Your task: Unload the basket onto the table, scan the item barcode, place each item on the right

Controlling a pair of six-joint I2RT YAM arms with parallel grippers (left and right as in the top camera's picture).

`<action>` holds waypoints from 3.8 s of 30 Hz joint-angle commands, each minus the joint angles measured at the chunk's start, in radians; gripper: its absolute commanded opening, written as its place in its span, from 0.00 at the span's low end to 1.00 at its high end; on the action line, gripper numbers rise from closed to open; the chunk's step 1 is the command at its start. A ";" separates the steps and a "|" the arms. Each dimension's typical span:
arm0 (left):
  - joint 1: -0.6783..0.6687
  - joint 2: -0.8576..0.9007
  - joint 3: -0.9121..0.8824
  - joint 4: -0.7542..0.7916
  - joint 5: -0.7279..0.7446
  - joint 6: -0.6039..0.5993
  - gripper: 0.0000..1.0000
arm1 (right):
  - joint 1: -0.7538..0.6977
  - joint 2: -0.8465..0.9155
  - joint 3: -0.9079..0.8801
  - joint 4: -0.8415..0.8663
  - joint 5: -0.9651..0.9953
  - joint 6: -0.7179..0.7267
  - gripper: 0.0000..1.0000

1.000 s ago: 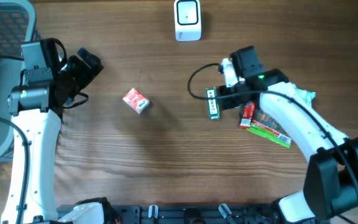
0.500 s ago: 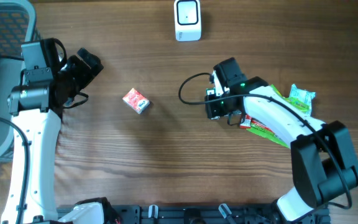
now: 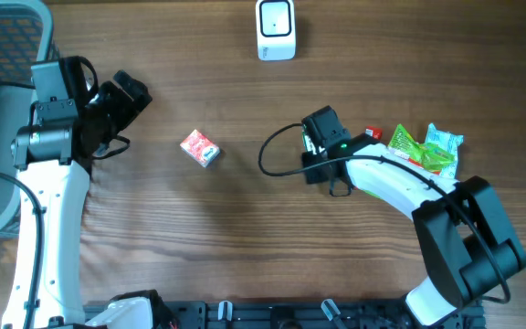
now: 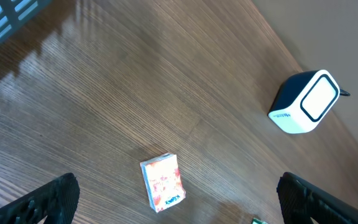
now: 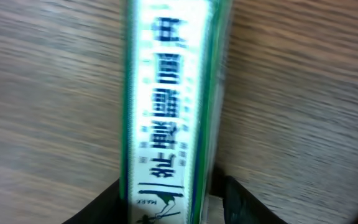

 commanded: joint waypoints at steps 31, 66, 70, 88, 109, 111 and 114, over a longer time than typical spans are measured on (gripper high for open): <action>0.002 -0.010 0.001 0.002 -0.009 0.008 1.00 | 0.003 -0.054 0.072 -0.062 0.003 -0.084 0.16; 0.002 -0.010 0.001 0.002 -0.009 0.008 1.00 | -0.304 0.623 1.048 0.324 -1.260 0.410 0.04; 0.002 -0.010 0.001 0.002 -0.009 0.008 1.00 | -0.318 0.745 1.048 0.602 -1.260 0.608 0.04; 0.002 -0.010 0.001 0.002 -0.009 0.008 1.00 | -0.323 0.840 1.047 0.676 -1.142 0.646 0.04; 0.002 -0.010 0.001 0.002 -0.009 0.008 1.00 | -0.322 -0.032 1.047 -0.791 -0.557 -0.174 0.04; 0.002 -0.010 0.001 0.002 -0.009 0.008 1.00 | -0.322 -0.073 1.047 -0.947 -0.409 -0.186 0.04; 0.002 -0.010 0.001 0.002 -0.009 0.008 1.00 | -0.322 -0.079 1.030 -1.133 -0.220 -0.177 0.04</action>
